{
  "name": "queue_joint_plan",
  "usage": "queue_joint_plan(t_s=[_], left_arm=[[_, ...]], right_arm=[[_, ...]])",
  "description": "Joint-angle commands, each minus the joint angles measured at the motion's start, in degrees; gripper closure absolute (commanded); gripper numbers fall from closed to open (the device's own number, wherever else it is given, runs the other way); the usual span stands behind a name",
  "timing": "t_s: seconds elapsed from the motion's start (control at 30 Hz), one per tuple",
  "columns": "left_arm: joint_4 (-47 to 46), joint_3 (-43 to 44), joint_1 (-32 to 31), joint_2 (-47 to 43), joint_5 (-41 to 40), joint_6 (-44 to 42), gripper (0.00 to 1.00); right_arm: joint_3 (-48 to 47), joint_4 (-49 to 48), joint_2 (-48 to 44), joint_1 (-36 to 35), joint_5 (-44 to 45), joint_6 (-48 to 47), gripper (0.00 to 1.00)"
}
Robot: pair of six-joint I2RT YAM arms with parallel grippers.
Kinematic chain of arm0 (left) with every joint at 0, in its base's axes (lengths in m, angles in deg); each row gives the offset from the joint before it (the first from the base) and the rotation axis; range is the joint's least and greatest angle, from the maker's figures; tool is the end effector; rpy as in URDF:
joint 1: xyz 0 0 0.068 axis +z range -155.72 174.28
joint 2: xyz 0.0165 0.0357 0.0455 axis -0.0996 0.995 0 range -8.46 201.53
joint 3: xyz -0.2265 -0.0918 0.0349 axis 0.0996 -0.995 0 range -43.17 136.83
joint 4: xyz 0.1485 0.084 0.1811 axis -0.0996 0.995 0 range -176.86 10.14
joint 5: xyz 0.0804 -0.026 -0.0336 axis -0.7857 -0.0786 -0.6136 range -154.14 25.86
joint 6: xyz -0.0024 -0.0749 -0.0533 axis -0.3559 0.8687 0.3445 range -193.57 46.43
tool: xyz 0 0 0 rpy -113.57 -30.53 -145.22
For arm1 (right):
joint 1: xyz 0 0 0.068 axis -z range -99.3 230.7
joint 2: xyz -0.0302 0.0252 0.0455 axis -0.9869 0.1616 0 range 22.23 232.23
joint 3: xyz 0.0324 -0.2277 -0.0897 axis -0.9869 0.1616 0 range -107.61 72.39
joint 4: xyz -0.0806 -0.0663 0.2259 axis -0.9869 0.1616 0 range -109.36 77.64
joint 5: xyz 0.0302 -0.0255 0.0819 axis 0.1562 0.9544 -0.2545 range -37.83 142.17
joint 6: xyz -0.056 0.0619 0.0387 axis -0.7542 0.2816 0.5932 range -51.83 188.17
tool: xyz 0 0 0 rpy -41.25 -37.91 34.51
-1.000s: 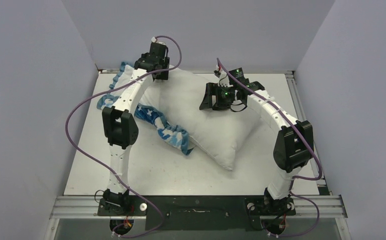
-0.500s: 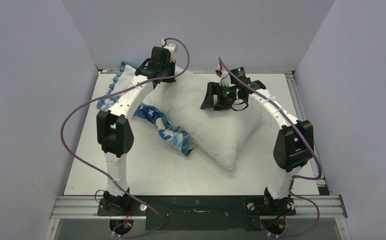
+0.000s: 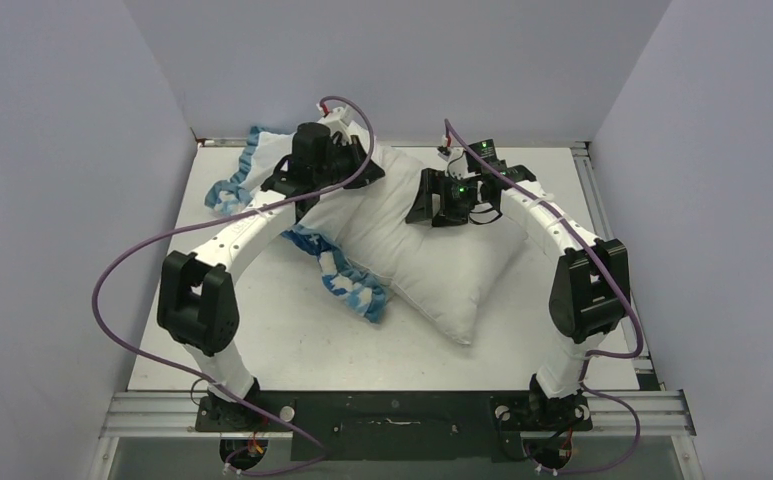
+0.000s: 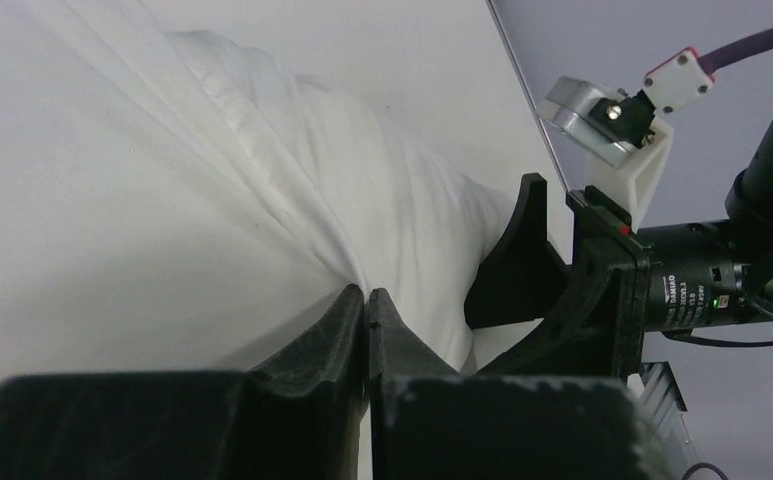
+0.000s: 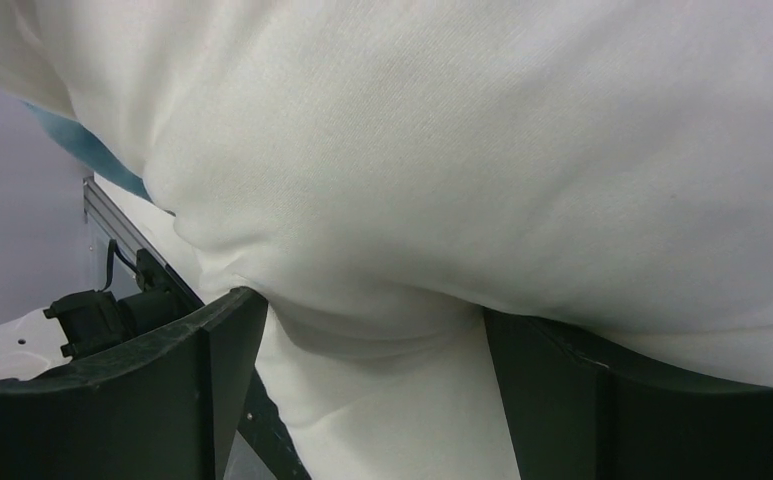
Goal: Put the pillow into the pillowcase
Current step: Stuff the pillow into the pillowcase.
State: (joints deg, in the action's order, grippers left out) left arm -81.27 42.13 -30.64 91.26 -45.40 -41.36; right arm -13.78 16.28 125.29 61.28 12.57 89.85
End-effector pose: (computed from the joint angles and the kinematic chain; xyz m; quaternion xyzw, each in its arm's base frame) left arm 0.3898 -0.2104 0.2956 0.0418 0.8126 -0.3877 0.4332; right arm 0.3562 0.1814 0.2253 -0.0912 0.8930 0.4064 0.1704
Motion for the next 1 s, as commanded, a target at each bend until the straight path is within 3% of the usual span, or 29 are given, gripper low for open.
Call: queue_joint_plan(t_s=[0.0, 0.1, 0.2, 0.33, 0.4, 0.57, 0.63, 0.8, 0.87, 0.97], left_arm=[[-3.2, -2.2, -3.7, -6.6, 12.2, 3.8, 1.00], [-5.8, -7.2, -4.1, -9.8, 12.7, 6.6, 1.00], [-14.5, -13.3, -4.2, -12.9, 13.6, 13.7, 1.00], [-20.0, -16.6, -4.3, -14.7, 13.1, 19.3, 1.00], [-22.0, -16.4, -4.6, -14.2, 13.8, 22.0, 1.00], [-30.8, -14.9, -6.0, -12.0, 17.9, 30.6, 1.00], [-30.1, -12.2, -7.2, -11.0, 19.4, 31.2, 1.00], [-22.5, -8.0, -8.6, -9.9, 20.4, 27.1, 1.00], [-20.7, -9.7, -7.8, -10.6, 18.8, 26.6, 1.00], [-17.0, -12.9, -5.1, -11.7, 16.8, 26.1, 1.00]], right_arm=[[-0.9, -2.1, -0.1, -0.5, 0.6, -0.1, 0.20], [-2.2, -3.7, -2.2, -0.6, 2.6, 0.3, 0.12], [-3.3, -2.7, -1.0, -2.1, 6.7, -0.6, 0.05], [-2.3, -1.9, 4.4, -5.9, 9.5, -1.9, 0.07], [-0.7, -6.4, 6.6, -7.9, 6.7, 0.3, 0.17], [-0.7, -24.5, 10.0, -7.9, -7.7, 14.5, 0.79], [-1.6, -33.9, 9.7, -7.6, -12.0, 21.4, 0.92], [-0.4, -58.6, 6.0, -7.4, -16.6, 38.7, 0.95], [0.8, -55.9, 4.1, -6.9, -15.6, 38.3, 0.95], [1.7, -37.5, 0.9, -4.9, -10.8, 26.5, 0.95]])
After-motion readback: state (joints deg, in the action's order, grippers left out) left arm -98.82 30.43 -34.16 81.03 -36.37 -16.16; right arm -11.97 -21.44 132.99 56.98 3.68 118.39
